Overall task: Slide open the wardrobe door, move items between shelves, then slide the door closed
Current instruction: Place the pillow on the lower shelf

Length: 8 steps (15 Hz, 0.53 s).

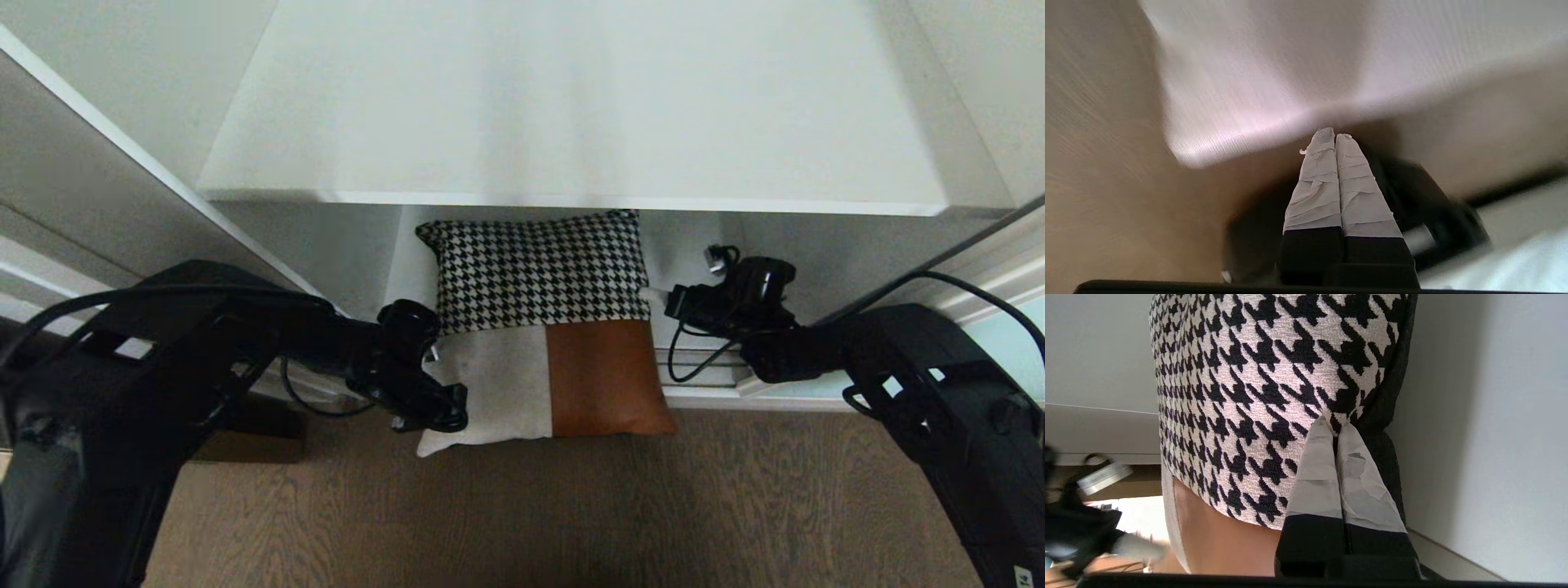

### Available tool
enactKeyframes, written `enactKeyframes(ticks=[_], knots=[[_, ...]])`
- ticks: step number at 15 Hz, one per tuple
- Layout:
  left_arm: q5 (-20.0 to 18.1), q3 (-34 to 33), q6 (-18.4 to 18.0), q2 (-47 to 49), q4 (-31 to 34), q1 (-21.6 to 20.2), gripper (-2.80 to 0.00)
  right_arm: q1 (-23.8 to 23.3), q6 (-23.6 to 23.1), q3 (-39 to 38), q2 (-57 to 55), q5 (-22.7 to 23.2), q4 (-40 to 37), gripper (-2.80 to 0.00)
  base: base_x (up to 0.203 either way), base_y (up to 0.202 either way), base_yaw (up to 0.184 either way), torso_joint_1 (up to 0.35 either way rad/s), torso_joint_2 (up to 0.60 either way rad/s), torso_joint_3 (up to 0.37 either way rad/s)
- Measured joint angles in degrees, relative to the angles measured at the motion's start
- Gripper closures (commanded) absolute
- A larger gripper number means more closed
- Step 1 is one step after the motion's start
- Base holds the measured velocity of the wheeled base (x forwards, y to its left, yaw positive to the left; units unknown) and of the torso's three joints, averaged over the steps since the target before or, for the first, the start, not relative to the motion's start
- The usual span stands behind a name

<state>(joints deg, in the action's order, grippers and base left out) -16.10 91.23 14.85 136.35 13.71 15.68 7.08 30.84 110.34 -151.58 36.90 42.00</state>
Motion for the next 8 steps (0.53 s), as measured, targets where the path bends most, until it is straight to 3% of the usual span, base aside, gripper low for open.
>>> enactKeyframes(ticks=[2, 8], knots=[[3.87, 4.35, 0.82, 4.04, -2.88, 0.17, 0.00, 0.02, 0.07, 0.02, 0.36, -0.16, -1.05, 0.00, 0.000, 0.000, 0.000, 0.000, 0.00, 0.000], [20.29, 16.17, 7.63, 14.08, -24.95, 0.78, 0.00, 0.24, -0.28, -0.11, 1.13, -0.28, -2.28, 0.00, 0.000, 0.000, 0.000, 0.000, 0.00, 0.000]])
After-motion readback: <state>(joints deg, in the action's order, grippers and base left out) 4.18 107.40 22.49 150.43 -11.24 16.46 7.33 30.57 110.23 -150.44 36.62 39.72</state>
